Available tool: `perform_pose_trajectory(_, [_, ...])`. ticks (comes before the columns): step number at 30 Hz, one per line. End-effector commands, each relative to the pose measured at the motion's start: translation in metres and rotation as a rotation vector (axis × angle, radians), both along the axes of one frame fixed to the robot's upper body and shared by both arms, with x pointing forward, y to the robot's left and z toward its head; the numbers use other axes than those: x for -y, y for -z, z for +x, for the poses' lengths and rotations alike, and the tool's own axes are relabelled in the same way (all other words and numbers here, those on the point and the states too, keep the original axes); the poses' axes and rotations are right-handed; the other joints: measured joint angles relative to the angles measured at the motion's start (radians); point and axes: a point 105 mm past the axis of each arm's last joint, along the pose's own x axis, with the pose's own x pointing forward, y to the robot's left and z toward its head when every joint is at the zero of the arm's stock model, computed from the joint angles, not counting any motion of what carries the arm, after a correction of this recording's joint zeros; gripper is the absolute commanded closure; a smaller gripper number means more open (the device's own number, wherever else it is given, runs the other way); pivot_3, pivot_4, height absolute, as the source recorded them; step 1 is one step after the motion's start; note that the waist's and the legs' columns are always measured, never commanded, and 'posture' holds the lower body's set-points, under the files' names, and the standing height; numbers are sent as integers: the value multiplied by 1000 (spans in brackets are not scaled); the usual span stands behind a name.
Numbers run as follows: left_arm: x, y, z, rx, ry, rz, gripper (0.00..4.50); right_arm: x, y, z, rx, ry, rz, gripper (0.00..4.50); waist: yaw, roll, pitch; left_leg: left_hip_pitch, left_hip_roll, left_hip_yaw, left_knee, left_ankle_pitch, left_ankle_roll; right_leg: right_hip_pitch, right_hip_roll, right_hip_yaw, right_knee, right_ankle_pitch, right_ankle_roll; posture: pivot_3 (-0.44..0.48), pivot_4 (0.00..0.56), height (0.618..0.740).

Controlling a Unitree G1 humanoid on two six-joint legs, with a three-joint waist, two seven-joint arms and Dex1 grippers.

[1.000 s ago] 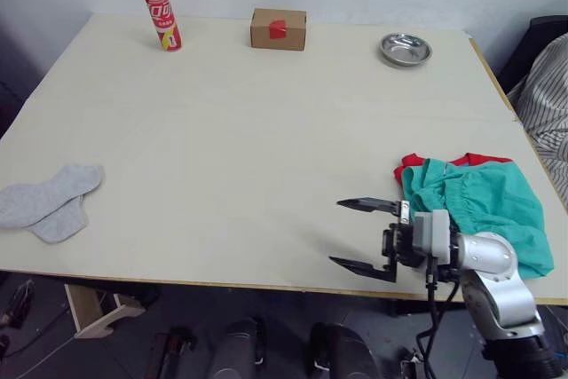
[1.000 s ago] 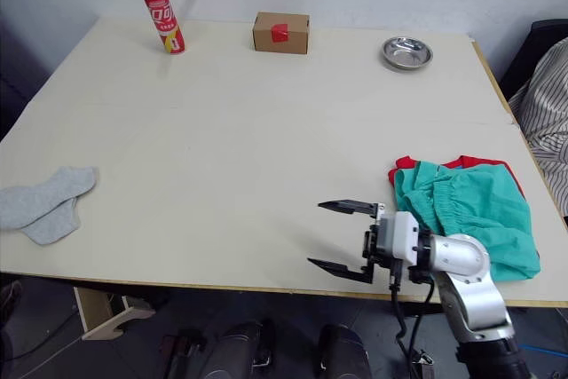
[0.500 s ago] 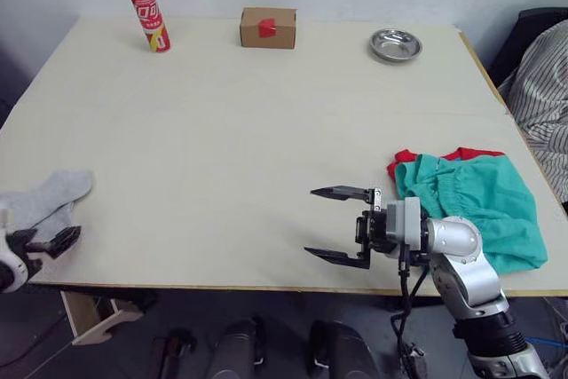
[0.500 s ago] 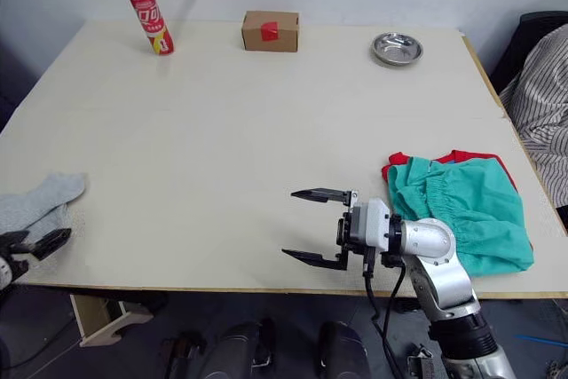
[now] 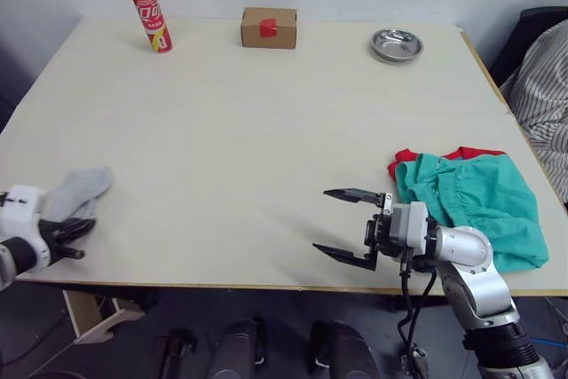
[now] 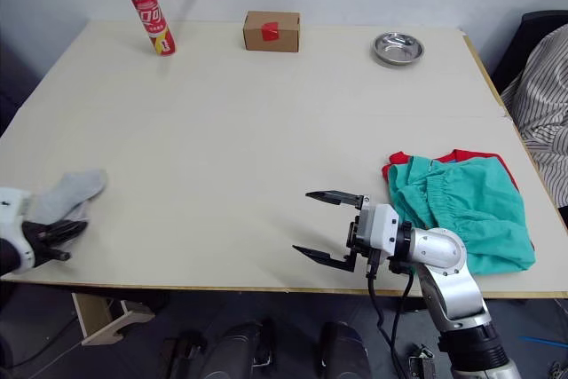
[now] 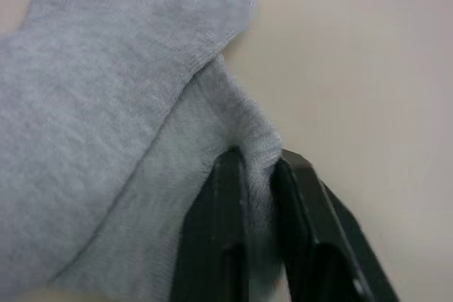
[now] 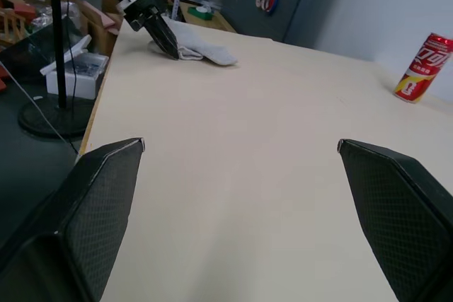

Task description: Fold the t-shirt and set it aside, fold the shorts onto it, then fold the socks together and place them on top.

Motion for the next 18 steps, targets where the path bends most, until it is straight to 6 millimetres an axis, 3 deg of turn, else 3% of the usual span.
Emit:
perform_pose_trajectory(1, [85,-18,17,48,298,-60,4486,18,-5,0,48,63,-37,0,13,0,0,0,0,0,0,0,0,0,0,0,0,0,0,0,150,740])
perform_pose_trajectory(9, [225,2,20,-5,683,-174,4486,70,0,11,36,260,-124,0,14,0,0,0,0,2,1,5,7,1,3,0,1,1,1,0,150,740])
perform_pose_trajectory(14, [274,7,35,30,778,-180,4486,80,8,6,10,298,-150,0,14,0,0,0,0,1,2,8,8,2,3,-1,2,1,0,0,150,740])
perform_pose_trajectory(18, [316,4,31,46,900,-223,4486,81,13,0,-6,309,-164,0,18,0,0,1,-1,0,3,7,10,5,2,-2,1,1,0,0,150,740])
